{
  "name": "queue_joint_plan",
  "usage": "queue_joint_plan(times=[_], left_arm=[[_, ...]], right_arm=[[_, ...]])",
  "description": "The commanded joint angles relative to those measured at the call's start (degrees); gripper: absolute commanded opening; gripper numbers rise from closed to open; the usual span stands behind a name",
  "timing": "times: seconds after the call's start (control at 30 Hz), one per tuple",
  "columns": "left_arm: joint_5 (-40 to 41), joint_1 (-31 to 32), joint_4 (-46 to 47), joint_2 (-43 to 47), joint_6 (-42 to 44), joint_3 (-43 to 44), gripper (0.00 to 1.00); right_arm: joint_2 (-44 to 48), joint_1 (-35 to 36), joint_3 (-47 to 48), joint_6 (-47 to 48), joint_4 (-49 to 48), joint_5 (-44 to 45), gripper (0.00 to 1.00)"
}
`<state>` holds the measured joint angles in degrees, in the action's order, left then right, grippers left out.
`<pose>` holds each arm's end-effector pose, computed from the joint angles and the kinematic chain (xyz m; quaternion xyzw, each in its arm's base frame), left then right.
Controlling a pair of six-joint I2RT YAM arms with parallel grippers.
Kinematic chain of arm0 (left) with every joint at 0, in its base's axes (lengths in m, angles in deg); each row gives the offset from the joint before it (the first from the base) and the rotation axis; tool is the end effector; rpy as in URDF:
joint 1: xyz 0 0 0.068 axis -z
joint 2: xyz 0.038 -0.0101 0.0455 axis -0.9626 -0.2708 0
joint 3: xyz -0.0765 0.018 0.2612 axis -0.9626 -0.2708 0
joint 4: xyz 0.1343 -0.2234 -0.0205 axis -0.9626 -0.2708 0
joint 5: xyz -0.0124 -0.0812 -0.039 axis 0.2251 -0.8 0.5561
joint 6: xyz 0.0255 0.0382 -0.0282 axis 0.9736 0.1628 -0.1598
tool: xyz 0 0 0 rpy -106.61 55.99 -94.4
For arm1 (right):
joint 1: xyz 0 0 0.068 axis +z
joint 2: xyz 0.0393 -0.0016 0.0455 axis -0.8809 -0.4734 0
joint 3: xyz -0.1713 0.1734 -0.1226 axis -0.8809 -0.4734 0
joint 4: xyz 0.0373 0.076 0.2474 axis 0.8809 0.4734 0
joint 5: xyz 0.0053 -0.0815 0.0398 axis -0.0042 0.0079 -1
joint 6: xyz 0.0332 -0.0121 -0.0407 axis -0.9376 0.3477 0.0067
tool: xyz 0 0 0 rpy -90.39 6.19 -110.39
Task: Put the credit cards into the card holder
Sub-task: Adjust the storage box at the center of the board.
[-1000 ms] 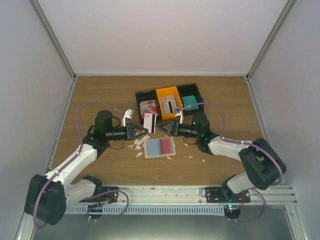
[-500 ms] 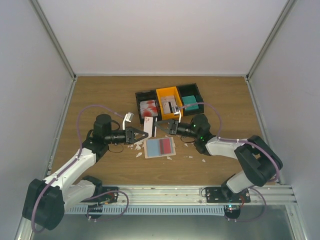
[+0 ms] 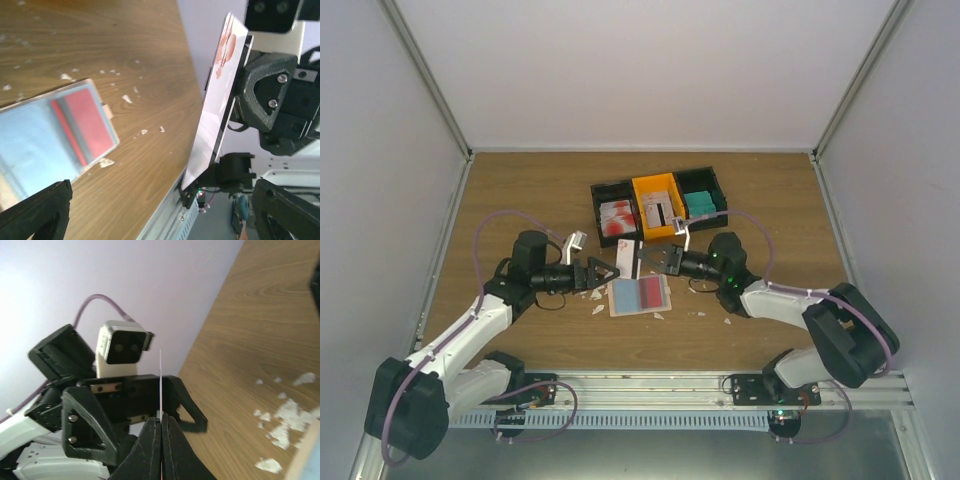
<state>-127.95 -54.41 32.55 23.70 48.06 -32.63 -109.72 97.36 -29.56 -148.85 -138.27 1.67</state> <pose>0.1859 -0.0958 0.2257 0.0530 0.8208 -0.5344 0.1945 0.2173 0.1836 0.2169 -0.0603 0.7117 0.6598 0.2335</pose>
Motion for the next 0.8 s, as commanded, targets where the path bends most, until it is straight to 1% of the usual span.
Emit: queue_joint_plan(times=[0.0, 0.13, 0.2, 0.4, 0.47, 0.6, 0.7, 0.77], left_arm=[[8.8, 0.2, -5.6, 2.2, 5.4, 1.1, 0.99], [13.5, 0.2, -7.2, 2.0, 7.0, 0.5, 0.99], [14.2, 0.2, -6.2, 1.2, 6.8, -0.7, 0.99], [10.9, 0.2, 0.7, -6.0, 3.6, -4.2, 0.99], [10.3, 0.2, 1.6, -8.9, 3.2, -4.7, 0.93], [8.8, 0.3, 3.3, -13.8, 3.2, -5.1, 0.77], [8.3, 0.3, 4.0, -16.4, 3.4, -5.0, 0.66], [8.4, 0.4, 4.4, -17.3, 3.5, -5.0, 0.61]], right_arm=[[2.9, -2.1, -2.5, 5.8, 9.4, 1.2, 0.0], [3.4, -3.5, -0.6, 14.6, 24.0, 2.3, 0.0], [1.8, -4.0, 0.6, 17.5, 29.2, 2.4, 0.0], [-7.4, -4.3, 5.4, 20.2, 34.8, 0.3, 0.01], [-9.5, -4.3, 6.3, 20.2, 34.3, -0.3, 0.0], [-12.2, -4.2, 7.3, 20.2, 34.1, -0.6, 0.01], [-13.4, -4.3, 8.3, 20.6, 36.6, -0.3, 0.01], [-13.8, -4.5, 8.8, 21.2, 38.9, 0.0, 0.01]])
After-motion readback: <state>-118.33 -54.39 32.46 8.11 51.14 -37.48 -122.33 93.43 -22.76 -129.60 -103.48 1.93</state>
